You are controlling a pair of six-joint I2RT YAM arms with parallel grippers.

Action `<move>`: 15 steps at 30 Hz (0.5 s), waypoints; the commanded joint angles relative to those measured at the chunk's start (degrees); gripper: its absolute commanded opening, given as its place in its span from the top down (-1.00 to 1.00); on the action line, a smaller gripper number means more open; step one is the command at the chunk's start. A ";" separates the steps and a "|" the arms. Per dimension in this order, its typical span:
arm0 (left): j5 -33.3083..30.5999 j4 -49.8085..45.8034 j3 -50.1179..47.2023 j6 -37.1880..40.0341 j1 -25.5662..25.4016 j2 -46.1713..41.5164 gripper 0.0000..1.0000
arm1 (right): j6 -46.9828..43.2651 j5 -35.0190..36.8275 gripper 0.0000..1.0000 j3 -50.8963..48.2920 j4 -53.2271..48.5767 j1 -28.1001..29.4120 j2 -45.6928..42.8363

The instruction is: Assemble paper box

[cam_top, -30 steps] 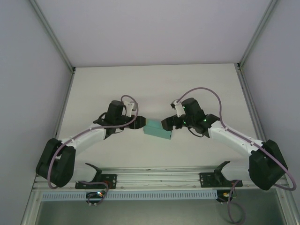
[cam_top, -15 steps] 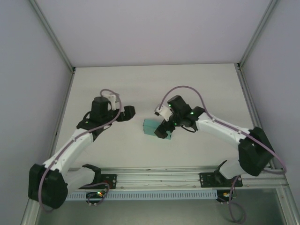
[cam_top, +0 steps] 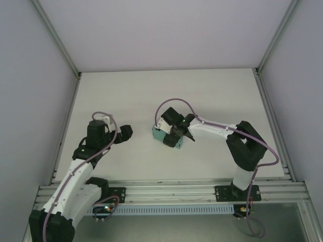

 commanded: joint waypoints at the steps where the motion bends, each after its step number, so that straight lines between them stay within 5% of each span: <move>1: -0.39 -1.21 0.00 -0.84 0.52 0.20 -1.00 | -0.65 9.85 -0.27 -2.91 1.10 1.11 4.56; 8: 0.77 -0.85 0.55 -1.42 0.75 2.62 -1.00 | -2.53 20.21 0.22 -2.72 3.15 3.24 1.09; 15: 1.09 -0.17 0.45 -1.81 1.03 2.53 -1.00 | -10.78 39.42 0.22 -0.96 7.77 4.21 3.92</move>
